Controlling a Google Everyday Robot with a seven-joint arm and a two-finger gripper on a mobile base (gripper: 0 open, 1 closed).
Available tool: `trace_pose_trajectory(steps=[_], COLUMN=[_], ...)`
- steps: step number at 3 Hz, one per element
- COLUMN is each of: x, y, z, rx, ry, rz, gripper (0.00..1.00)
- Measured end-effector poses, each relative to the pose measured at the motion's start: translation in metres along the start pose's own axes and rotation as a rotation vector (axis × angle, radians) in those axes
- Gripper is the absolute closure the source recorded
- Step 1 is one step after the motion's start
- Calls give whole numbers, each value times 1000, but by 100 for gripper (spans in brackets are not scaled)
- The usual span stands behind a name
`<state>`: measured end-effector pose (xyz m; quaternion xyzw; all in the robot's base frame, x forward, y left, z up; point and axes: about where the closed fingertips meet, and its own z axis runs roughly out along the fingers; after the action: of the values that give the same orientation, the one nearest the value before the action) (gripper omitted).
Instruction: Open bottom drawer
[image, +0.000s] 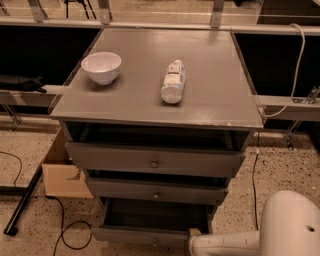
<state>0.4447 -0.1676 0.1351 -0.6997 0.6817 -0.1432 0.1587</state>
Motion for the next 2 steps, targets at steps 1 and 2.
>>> trace_pose_trajectory(steps=[1,2], x=[9,12], y=[42,54], z=[2,2], rx=[-7,-13], ry=[-10,-14], rz=[-1,1], gripper=[13,37])
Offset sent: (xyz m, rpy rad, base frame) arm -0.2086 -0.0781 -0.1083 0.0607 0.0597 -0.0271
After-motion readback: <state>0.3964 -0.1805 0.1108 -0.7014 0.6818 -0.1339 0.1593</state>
